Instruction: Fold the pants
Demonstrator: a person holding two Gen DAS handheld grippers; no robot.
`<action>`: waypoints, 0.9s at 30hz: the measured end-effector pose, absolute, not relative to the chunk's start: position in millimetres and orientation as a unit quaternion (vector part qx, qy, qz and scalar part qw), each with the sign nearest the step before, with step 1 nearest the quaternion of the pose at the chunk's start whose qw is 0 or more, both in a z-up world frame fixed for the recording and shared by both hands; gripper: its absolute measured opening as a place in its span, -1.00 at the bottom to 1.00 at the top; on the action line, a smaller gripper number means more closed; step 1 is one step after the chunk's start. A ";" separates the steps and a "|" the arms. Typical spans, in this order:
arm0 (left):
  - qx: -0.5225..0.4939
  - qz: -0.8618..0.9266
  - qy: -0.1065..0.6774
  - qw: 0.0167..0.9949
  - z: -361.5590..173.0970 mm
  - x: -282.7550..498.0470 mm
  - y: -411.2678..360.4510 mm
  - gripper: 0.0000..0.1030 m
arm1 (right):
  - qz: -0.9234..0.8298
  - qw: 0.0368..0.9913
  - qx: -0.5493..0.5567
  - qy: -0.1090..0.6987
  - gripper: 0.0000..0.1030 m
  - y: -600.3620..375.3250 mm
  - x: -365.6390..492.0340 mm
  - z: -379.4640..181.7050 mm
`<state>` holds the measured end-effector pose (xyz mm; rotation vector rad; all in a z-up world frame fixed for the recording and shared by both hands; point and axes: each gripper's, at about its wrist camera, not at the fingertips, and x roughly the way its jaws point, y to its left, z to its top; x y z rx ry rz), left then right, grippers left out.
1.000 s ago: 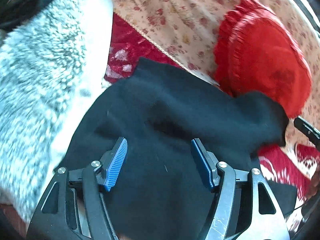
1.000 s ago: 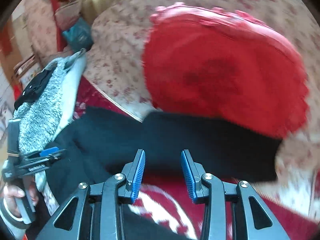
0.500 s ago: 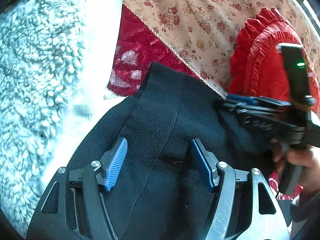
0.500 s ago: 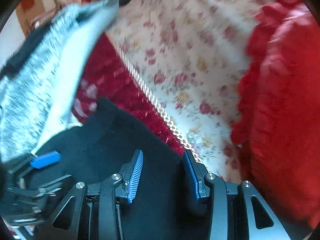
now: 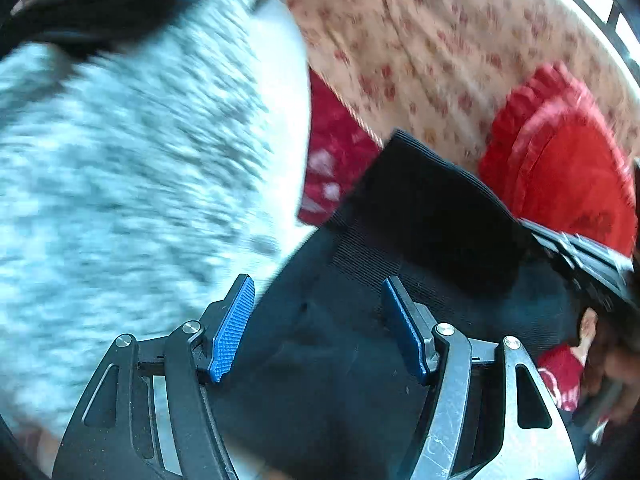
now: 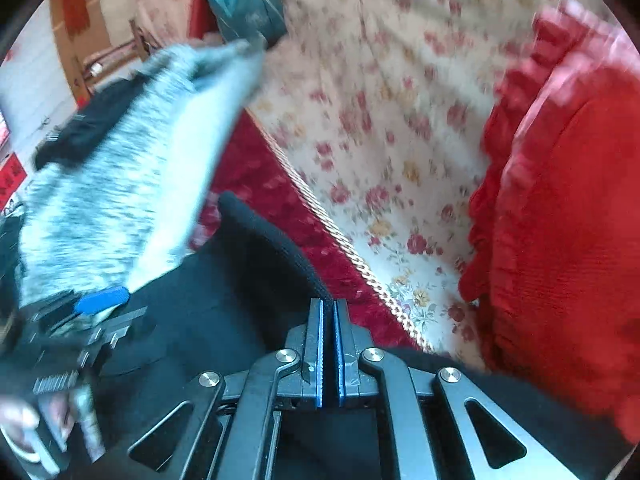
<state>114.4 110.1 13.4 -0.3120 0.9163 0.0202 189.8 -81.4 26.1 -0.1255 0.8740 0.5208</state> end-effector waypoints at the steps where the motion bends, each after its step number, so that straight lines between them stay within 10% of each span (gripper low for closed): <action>1: -0.154 0.013 0.431 0.889 20.4 104.8 117.8 0.28 | 0.254 0.874 -0.055 0.410 -0.92 -80.5 177.0 35.4; 18: -0.141 -0.005 0.400 0.906 53.7 20.5 122.2 0.29 | 0.270 0.846 0.053 0.456 -0.88 -24.7 3.7 -18.6; 22: -0.122 -0.049 0.426 0.895 36.8 25.2 80.6 0.29 | 0.200 0.879 0.066 0.429 -0.45 -95.9 -9.3 11.0; 27: -0.093 -0.115 0.440 0.886 28.1 27.3 30.1 0.29 | 0.075 0.888 0.103 0.442 -0.41 -194.8 19.8 15.6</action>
